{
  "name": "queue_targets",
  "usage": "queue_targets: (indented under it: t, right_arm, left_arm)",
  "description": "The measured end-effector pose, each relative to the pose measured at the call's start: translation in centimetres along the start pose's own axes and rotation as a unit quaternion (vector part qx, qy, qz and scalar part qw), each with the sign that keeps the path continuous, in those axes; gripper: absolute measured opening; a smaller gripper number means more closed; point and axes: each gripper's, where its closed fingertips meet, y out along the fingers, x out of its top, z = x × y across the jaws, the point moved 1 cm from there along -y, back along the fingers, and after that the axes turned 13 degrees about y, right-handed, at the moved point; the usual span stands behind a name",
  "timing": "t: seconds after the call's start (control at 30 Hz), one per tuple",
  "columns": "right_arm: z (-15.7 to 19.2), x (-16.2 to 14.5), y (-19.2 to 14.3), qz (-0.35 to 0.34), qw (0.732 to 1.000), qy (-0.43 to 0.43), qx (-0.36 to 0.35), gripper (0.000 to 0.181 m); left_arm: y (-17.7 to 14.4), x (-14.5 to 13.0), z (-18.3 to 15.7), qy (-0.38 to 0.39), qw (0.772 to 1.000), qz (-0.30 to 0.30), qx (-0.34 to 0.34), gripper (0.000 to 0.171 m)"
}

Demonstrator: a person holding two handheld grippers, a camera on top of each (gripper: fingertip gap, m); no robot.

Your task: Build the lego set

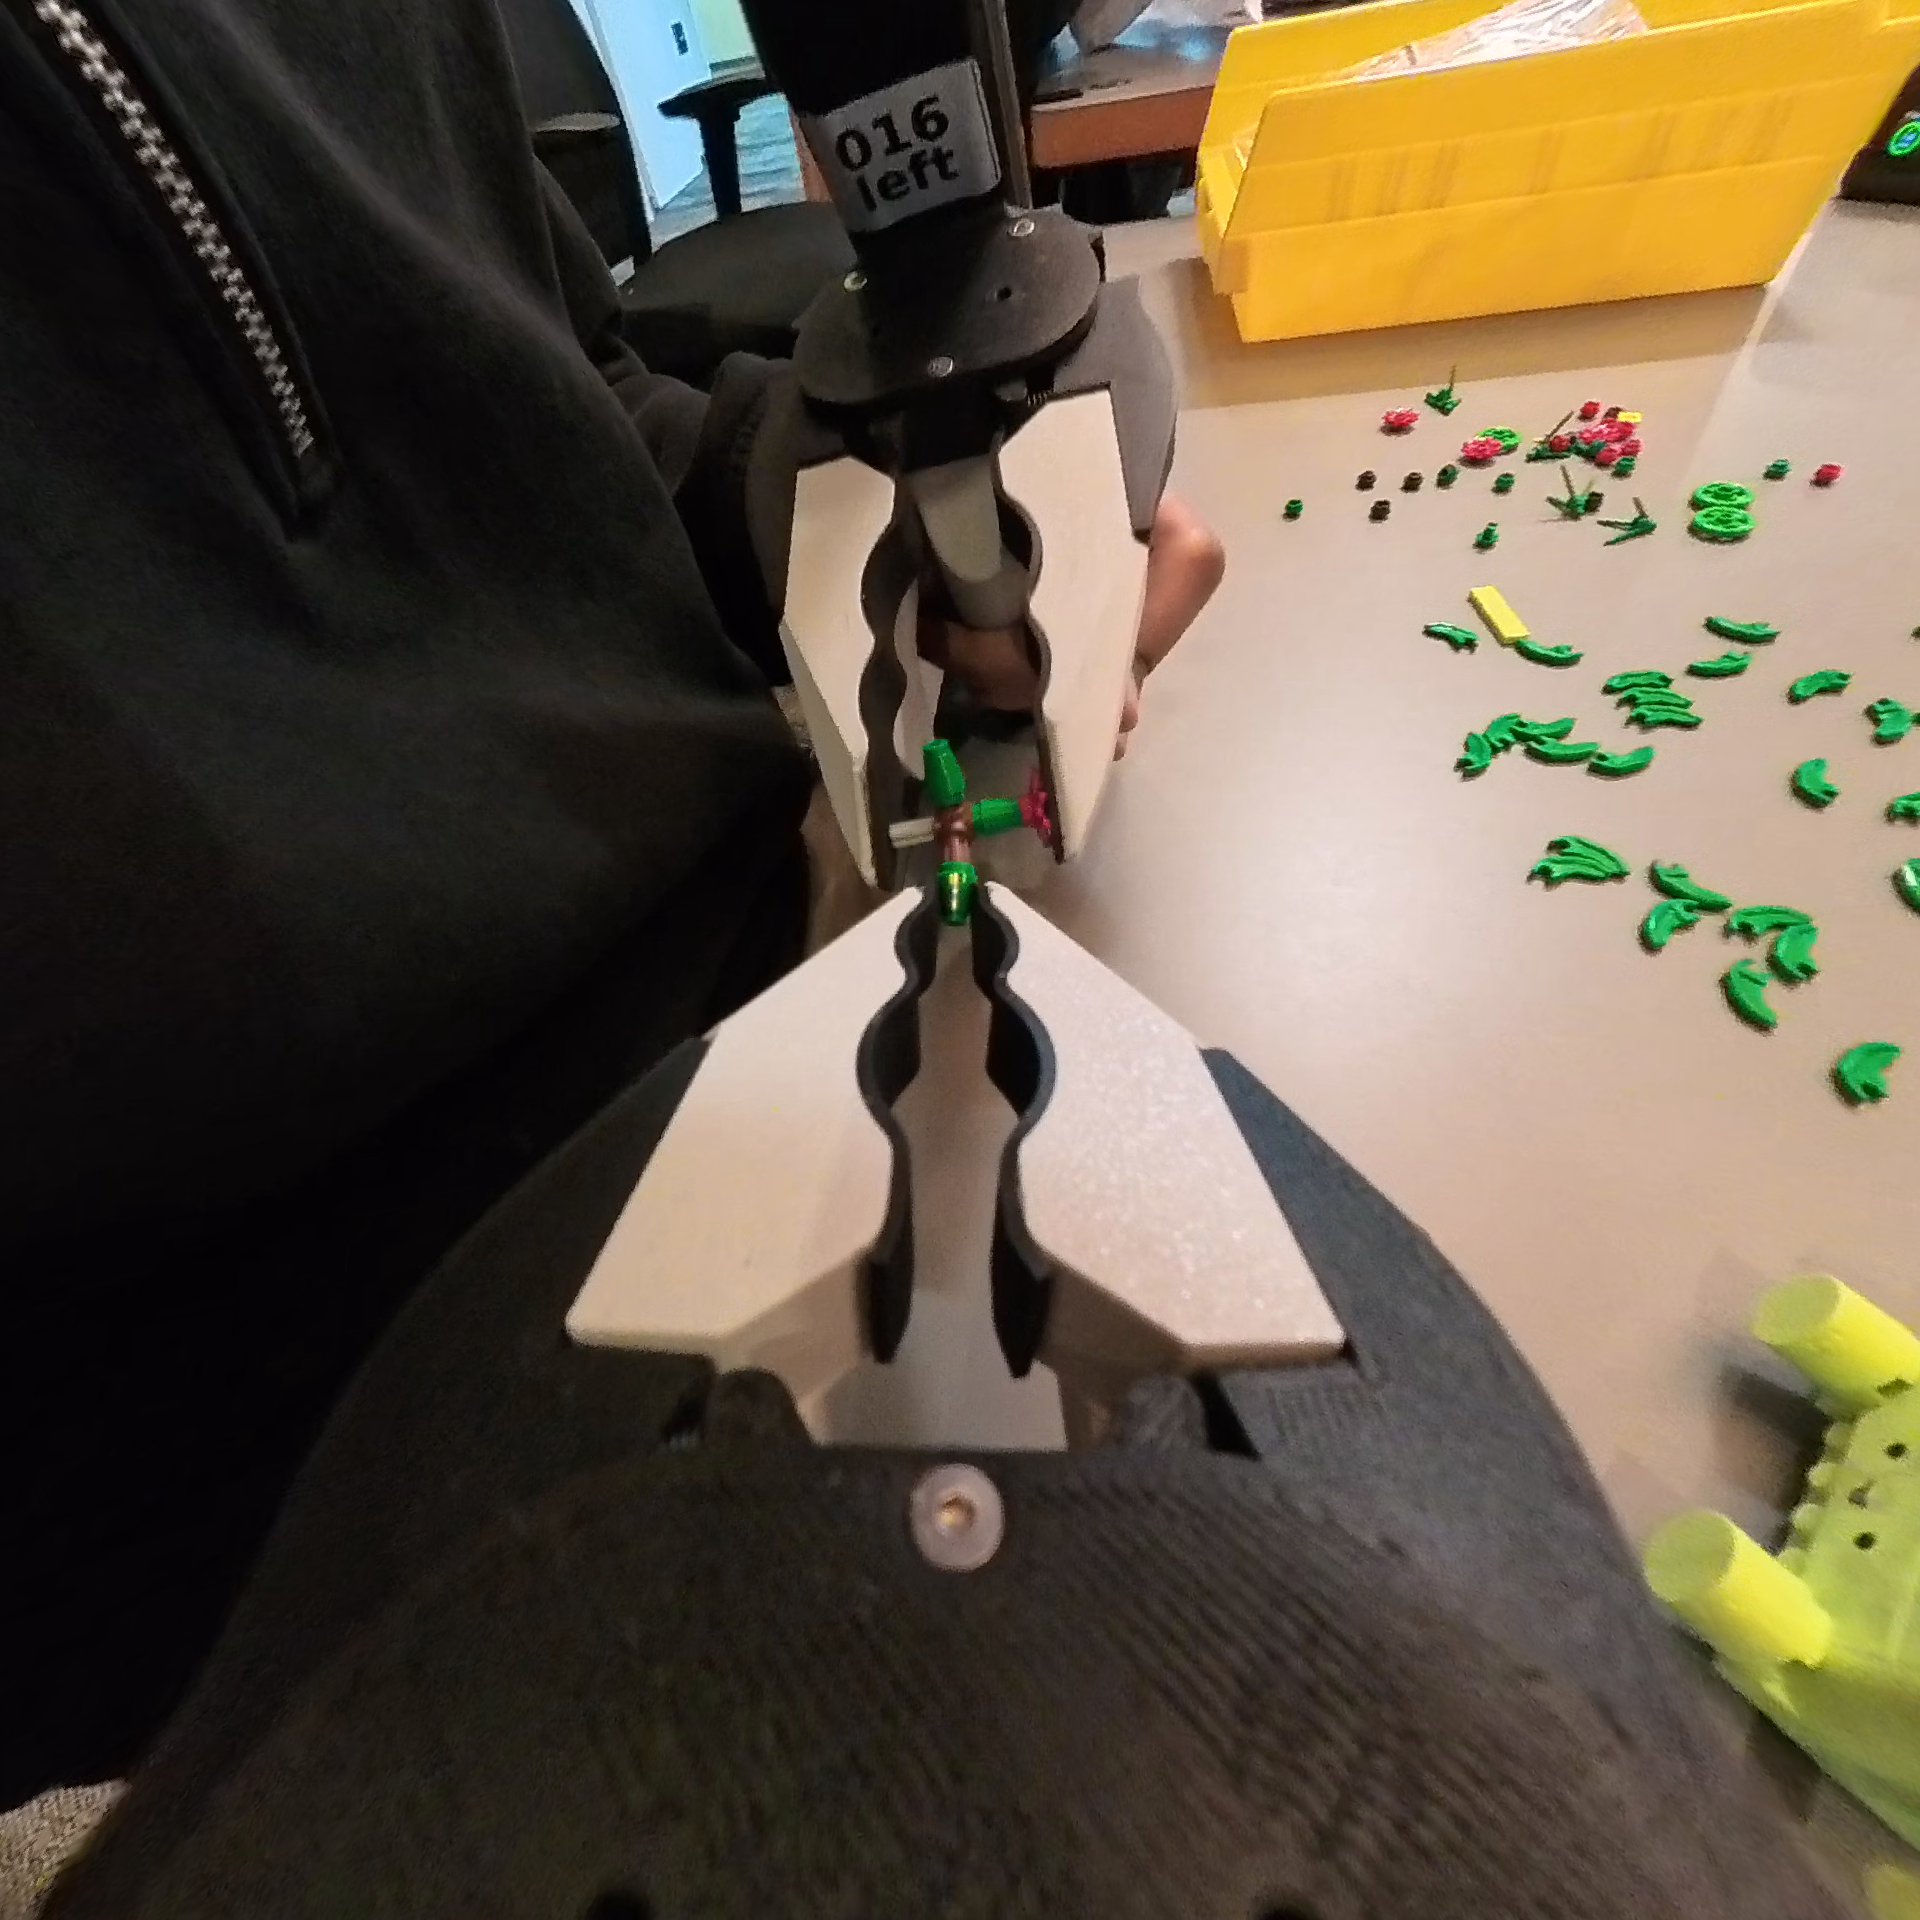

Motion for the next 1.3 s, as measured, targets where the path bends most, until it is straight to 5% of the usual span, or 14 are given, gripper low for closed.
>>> queue_targets:
  t: [0.57, 0.9, 1.13, 1.3]
  right_arm:
    - [0.6, -2.0, 0.2, 0.117, 0.989, 0.064, 0.069, 0.003]
    - [1.6, -2.1, 0.4, 0.133, 0.958, 0.176, 0.182, 0.002]
    - [1.8, -2.6, 0.7, 0.182, 0.934, 0.221, 0.213, 0.003]
    - [1.5, -1.5, 0.6, 0.156, 0.929, 0.243, 0.230, 0.002]
  left_arm:
    - [1.1, -1.0, -1.7, 0.035, 0.997, 0.053, -0.035, 0.031]
    - [0.8, -0.5, -2.6, 0.025, 0.996, 0.033, -0.073, 0.031]
    - [1.1, -0.7, -3.2, 0.023, 0.995, 0.044, -0.091, 0.031]
    - [0.6, -0.2, -2.3, 0.000, 0.997, 0.017, -0.077, 0.031]
